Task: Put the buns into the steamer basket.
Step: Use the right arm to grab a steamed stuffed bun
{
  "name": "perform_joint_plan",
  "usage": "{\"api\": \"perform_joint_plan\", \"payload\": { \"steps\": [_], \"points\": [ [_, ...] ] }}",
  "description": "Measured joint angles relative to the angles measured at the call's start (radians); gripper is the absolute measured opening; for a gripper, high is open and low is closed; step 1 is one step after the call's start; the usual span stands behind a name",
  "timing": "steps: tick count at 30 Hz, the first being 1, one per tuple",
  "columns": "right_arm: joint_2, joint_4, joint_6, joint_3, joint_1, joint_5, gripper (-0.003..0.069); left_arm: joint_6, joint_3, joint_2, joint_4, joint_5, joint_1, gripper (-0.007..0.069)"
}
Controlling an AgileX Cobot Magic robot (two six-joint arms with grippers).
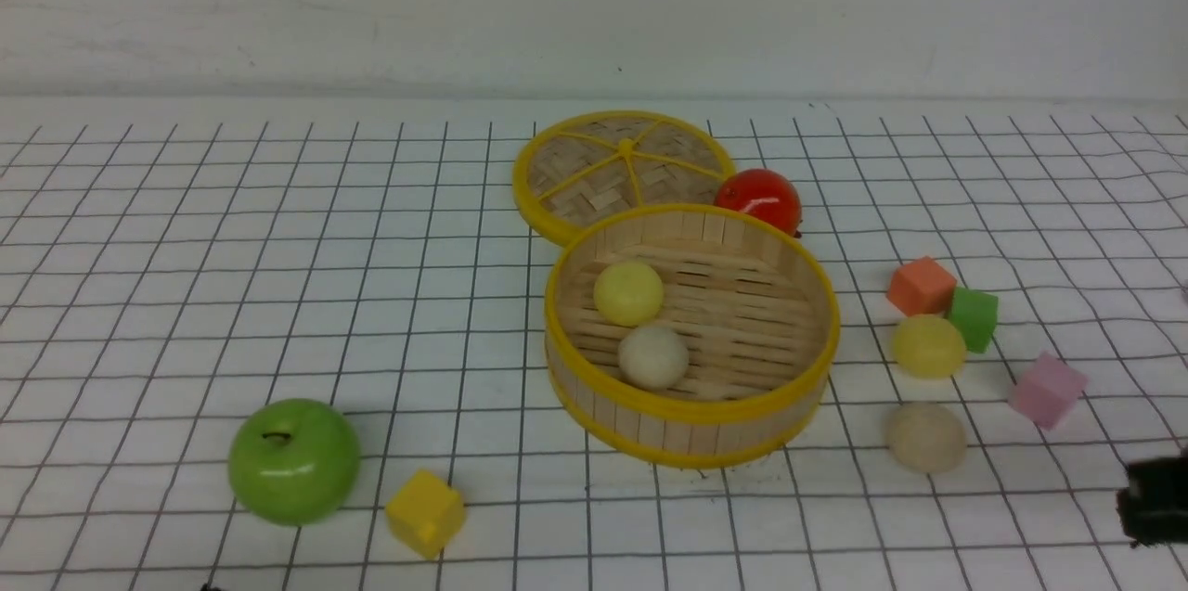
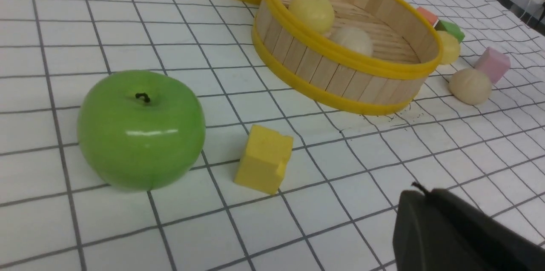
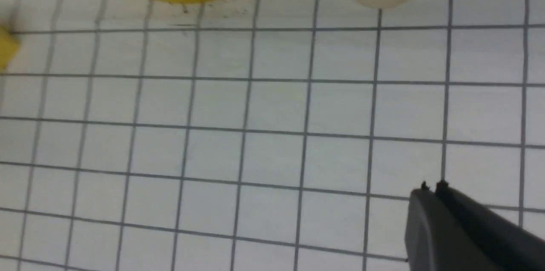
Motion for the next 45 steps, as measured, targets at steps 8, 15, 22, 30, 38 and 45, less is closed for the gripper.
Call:
{"api": "perform_joint_plan", "payload": {
  "steps": [8, 15, 22, 30, 38, 45],
  "points": [
    [0.35, -0.039, 0.005, -0.196, 0.106, -0.077, 0.0019, 0.0, 0.0, 0.0, 0.0, 0.009, 0.0, -0.0013],
    [0.535, -0.141, 0.079, -0.295, 0.104, -0.137, 0.014, 0.0, 0.0, 0.0, 0.0, 0.01, 0.0, -0.0013],
    [0.669, -0.149, 0.094, -0.354, 0.103, -0.197, 0.0307, 0.0, 0.0, 0.0, -0.001, 0.01, 0.0, -0.0013],
    [0.724, -0.158, 0.094, -0.357, 0.103, -0.226, 0.029, 0.0, 0.0, 0.0, -0.001, 0.01, 0.0, -0.001],
    [0.748, -0.159, 0.094, -0.359, 0.103, -0.241, 0.0212, 0.0, 0.0, 0.0, -0.001, 0.01, 0.0, -0.0003],
    [0.727, -0.17, 0.094, -0.359, 0.102, -0.23, 0.0027, 0.0, 0.0, 0.0, -0.001, 0.01, 0.0, 0.0002]
  ]
}}
